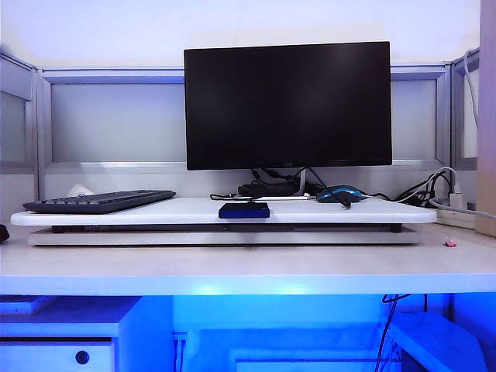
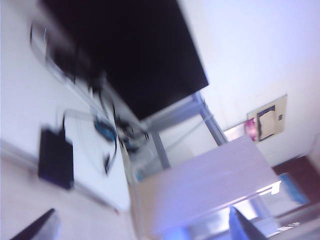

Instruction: Unplug the data cable of the portable hard drive.

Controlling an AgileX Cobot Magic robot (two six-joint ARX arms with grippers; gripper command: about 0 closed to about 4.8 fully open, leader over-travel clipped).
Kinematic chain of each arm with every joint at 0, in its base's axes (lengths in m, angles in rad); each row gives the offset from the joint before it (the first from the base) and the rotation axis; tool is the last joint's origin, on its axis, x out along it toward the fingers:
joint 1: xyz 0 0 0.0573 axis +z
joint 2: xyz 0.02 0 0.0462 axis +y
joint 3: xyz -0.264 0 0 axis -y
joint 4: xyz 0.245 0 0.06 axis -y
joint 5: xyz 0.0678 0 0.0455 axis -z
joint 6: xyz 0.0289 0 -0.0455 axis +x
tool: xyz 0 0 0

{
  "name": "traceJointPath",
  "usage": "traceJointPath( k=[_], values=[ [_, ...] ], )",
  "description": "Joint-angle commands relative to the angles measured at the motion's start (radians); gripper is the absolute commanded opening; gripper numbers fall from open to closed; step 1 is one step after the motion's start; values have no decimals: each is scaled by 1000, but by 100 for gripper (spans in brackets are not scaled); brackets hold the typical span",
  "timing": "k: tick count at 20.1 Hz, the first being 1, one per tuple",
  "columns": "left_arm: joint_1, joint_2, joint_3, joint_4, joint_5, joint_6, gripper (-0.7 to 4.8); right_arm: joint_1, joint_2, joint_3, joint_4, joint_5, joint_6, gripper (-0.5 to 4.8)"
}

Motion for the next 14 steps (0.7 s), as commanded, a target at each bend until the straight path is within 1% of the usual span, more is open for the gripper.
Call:
traceJointPath(
  k=[1, 2, 5, 10, 12, 14],
  values=[
    [0, 182, 5, 220, 56, -113, 479, 2, 158, 110, 13, -77, 4, 479],
    [-6, 254, 11, 266, 65, -133, 479, 2, 216, 142, 27, -94, 5, 479],
    [-46, 401, 35, 311, 66, -132, 479, 4, 306, 176, 84, -109, 5, 479],
    [-142, 644, 141, 314, 66, -128, 479, 47, 409, 179, 170, -109, 5, 479],
    [-165, 727, 195, 314, 65, -127, 479, 74, 448, 179, 201, -109, 5, 479],
    [-182, 801, 246, 312, 65, -126, 479, 81, 483, 187, 222, -109, 4, 479]
  ],
)
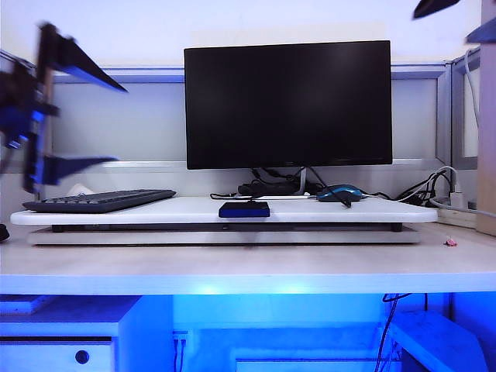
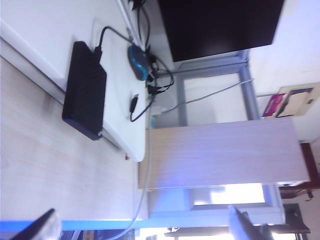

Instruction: Unplug the data cable of the portable hard drive.

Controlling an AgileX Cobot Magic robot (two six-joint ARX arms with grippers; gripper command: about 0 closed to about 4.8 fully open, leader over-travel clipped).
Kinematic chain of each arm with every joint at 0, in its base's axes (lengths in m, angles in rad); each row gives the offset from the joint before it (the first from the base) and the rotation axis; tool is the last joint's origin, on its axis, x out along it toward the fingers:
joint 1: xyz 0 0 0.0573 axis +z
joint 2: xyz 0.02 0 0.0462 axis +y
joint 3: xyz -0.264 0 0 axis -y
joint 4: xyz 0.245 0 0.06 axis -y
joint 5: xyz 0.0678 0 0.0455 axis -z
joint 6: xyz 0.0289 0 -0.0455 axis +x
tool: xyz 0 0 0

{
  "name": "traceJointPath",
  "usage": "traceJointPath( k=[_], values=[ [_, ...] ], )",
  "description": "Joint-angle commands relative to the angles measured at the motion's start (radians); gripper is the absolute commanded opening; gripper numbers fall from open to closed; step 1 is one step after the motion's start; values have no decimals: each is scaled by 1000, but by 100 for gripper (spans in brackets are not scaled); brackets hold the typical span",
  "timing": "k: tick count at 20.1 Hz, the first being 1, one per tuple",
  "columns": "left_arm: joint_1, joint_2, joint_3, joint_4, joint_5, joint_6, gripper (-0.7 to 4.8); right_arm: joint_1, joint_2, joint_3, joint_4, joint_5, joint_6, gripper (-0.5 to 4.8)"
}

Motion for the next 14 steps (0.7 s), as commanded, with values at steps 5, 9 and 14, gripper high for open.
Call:
traceJointPath(
  k=[5, 9, 14],
  values=[
    [-21, 235, 158, 10, 8, 5, 479, 31, 182, 122, 58, -43, 2, 479],
    [-23, 323, 195, 10, 1, 5, 479, 31, 268, 183, 60, -51, 2, 479],
    [-73, 448, 333, 7, -1, 4, 479, 66, 337, 213, 134, -54, 2, 479]
  ],
)
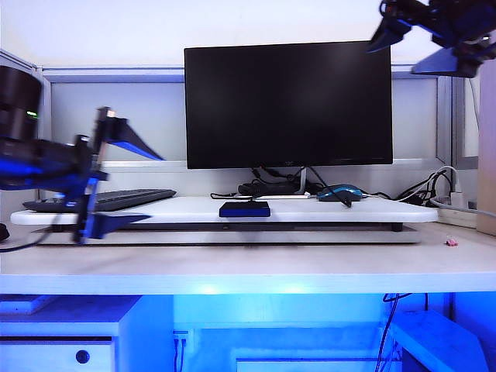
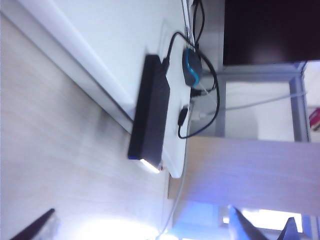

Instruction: Unplug the data cable of the portable hard drive.

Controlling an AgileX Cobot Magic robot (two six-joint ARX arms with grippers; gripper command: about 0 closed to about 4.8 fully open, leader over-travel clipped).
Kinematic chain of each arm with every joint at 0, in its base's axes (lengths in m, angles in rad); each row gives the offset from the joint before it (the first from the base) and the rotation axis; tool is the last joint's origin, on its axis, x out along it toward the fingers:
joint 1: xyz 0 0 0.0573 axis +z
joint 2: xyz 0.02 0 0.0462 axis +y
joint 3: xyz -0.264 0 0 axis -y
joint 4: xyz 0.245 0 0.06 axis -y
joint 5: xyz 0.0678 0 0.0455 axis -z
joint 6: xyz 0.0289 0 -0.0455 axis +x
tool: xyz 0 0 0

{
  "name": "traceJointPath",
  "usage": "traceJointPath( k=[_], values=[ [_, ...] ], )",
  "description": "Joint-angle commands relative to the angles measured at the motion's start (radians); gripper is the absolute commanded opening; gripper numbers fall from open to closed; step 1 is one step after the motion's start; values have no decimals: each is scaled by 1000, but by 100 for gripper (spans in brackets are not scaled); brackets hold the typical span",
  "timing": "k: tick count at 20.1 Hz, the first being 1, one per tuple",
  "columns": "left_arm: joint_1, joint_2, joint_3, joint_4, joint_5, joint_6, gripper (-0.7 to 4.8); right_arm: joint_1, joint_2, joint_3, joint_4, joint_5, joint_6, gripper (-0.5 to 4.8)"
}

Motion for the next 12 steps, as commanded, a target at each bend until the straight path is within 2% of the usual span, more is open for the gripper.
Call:
traceJointPath(
  k=[1, 5, 12],
  values=[
    [-43, 59, 97, 10, 2, 2, 479, 32, 27, 11, 59, -1, 2, 479],
    [-76, 132, 210, -48, -4, 1, 479, 45, 67, 26, 57, 0, 1, 479],
    [-86, 205, 271, -91, -30, 3, 479, 44, 101, 70, 58, 1, -10, 479]
  ],
)
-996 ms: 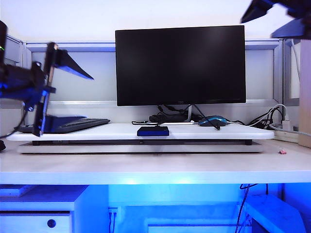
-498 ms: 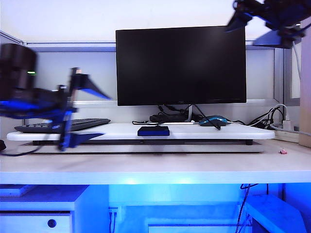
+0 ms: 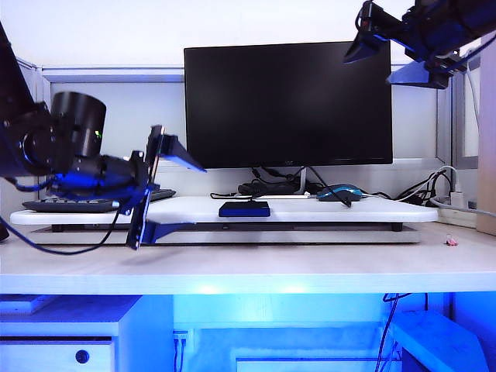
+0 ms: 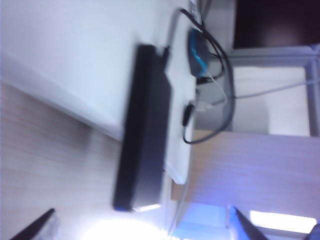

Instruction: Unplug the data cable of the portable hard drive.

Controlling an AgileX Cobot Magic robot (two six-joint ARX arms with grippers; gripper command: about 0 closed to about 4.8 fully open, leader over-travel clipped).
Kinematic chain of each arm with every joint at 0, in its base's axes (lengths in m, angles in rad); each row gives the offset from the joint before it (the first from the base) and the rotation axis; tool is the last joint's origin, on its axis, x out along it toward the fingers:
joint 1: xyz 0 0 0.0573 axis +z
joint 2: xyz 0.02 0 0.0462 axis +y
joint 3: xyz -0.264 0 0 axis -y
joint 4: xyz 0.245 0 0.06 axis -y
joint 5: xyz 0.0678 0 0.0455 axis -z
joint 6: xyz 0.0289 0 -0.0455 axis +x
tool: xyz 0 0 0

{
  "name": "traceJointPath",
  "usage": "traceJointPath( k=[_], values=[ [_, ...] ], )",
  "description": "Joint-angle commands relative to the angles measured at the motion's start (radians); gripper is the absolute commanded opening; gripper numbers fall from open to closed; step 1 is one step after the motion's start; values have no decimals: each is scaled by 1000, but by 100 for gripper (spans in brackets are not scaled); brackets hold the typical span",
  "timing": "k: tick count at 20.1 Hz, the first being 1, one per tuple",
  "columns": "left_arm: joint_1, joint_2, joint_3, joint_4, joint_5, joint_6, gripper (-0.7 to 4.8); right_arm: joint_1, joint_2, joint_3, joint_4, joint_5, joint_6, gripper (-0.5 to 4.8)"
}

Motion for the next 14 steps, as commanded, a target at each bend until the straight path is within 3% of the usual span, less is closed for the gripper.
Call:
traceJointPath(
  k=[1, 9, 14],
  values=[
    [-2, 16, 3, -1, -11, 5, 479, 0, 11, 26, 16, -1, -4, 479],
    [-18, 28, 9, 36, -22, 1, 479, 0, 57, 59, 9, -4, -4, 479],
    [-67, 50, 107, 11, -19, -3, 479, 0, 69, 60, 5, -4, -4, 479]
  ],
)
